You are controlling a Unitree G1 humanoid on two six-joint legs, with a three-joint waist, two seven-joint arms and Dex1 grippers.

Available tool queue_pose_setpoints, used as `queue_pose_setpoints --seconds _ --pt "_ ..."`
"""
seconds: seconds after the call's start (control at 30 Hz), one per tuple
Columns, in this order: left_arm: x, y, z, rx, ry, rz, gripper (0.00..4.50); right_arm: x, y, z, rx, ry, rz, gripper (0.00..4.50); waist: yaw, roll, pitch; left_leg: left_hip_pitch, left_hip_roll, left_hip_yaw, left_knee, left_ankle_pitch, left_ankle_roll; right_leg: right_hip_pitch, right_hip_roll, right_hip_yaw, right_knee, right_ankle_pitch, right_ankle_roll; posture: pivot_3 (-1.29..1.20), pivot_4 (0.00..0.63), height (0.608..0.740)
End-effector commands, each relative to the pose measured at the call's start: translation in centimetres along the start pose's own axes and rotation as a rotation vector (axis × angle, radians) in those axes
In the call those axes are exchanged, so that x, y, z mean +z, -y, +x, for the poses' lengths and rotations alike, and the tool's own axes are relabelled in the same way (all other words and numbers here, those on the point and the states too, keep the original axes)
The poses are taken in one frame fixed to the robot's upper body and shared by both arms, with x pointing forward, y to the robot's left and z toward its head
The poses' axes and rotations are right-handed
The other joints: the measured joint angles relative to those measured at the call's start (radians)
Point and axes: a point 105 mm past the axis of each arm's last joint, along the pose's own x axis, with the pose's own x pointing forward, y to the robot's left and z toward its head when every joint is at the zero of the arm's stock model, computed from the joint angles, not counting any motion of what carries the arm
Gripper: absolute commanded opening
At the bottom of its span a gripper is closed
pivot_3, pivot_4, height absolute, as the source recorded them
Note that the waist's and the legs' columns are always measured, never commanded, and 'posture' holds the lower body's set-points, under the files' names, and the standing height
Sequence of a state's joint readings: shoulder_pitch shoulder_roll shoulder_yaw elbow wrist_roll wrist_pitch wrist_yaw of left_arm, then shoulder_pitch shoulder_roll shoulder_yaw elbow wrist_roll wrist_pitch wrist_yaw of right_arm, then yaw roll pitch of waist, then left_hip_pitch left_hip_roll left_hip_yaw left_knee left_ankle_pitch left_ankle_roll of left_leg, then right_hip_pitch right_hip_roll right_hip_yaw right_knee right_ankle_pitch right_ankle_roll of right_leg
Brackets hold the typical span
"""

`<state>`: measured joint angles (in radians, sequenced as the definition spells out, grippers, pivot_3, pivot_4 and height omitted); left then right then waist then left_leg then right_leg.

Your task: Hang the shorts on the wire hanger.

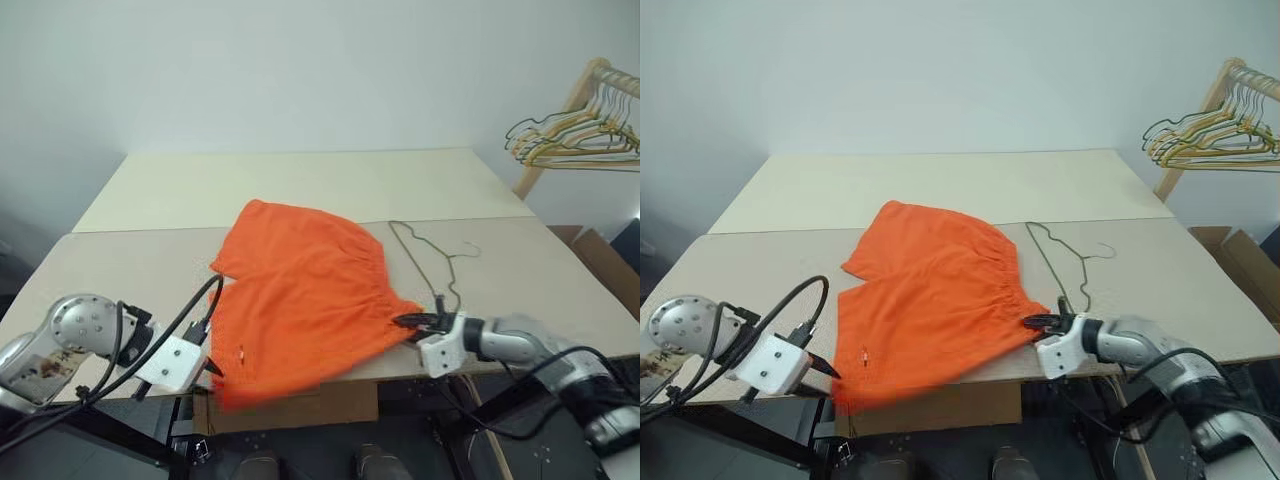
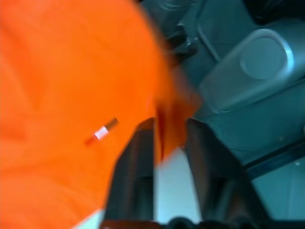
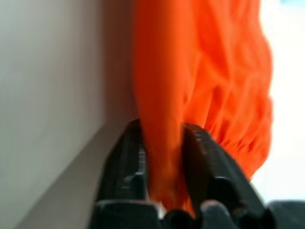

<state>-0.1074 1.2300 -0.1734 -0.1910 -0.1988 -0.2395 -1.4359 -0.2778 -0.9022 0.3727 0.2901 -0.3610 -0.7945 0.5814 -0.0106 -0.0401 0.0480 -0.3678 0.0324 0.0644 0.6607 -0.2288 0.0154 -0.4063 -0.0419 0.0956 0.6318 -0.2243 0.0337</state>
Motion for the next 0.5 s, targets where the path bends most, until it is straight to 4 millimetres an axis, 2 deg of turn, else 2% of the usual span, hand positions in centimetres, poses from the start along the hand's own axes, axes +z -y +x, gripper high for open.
queue_pose_setpoints --seconds 0.03,0.13,0.2,0.23,0.37,0.43,0.5 --pt "-0.2 -1.4 -2.1 0.068 -0.02 0.024 2.55 1.8 1.9 -1.7 -0.047 0.034 0.048 2.71 0.0 0.0 0.0 0.0 0.0 0.0 0.0 0.0 0.0 0.001 0.0 0.0 0.0 0.0 0.0 0.1 0.0 0.74" --pt "-0.8 -2.7 -3.9 0.128 -0.025 0.007 3.54 2.8 2.4 -3.7 -0.087 0.013 0.237 3.77 0.006 0.0 0.0 0.001 0.0 0.0 0.0 0.0 0.0 0.002 0.0 0.0 0.001 0.0 0.001 0.12 0.0 0.74" --pt "-0.7 -3.9 -4.6 0.193 -0.001 -0.006 4.21 2.5 3.3 -4.9 -0.151 -0.039 0.424 4.49 0.012 0.0 0.0 0.002 0.001 0.0 0.0 0.0 0.0 0.002 0.0 0.0 0.001 0.0 0.001 0.12 0.0 0.74" --pt "-0.5 -4.8 -4.8 0.243 0.031 -0.004 4.49 2.1 3.9 -5.4 -0.191 -0.066 0.497 4.5 0.013 0.0 0.0 0.002 0.001 0.0 0.0 0.0 0.0 0.002 0.0 0.0 0.001 0.0 0.001 0.12 0.0 0.74" --pt "1.9 -9.2 -5.2 0.479 0.27 -0.087 4.49 -1.6 5.8 -7.4 -0.376 -0.286 0.807 4.5 0.022 -0.001 -0.001 0.002 0.001 0.001 0.001 0.002 0.0 0.002 -0.001 -0.001 0.0 0.0 0.001 0.12 0.0 0.74" --pt "3.0 -11.1 -5.2 0.564 0.381 -0.16 4.49 -4.3 5.7 -7.8 -0.421 -0.446 0.95 4.5 0.022 -0.002 -0.002 0.002 0.001 0.001 0.002 0.003 0.0 0.002 0.0 -0.001 0.0 0.001 0.002 0.11 0.0 0.74" --pt "4.0 -12.3 -5.0 0.611 0.456 -0.205 4.49 -6.1 5.4 -7.8 -0.438 -0.566 1.053 4.5 0.022 -0.003 -0.002 0.0 0.001 0.001 0.003 0.003 0.001 0.0 0.0 -0.001 0.0 0.001 0.003 0.1 0.0 0.74"
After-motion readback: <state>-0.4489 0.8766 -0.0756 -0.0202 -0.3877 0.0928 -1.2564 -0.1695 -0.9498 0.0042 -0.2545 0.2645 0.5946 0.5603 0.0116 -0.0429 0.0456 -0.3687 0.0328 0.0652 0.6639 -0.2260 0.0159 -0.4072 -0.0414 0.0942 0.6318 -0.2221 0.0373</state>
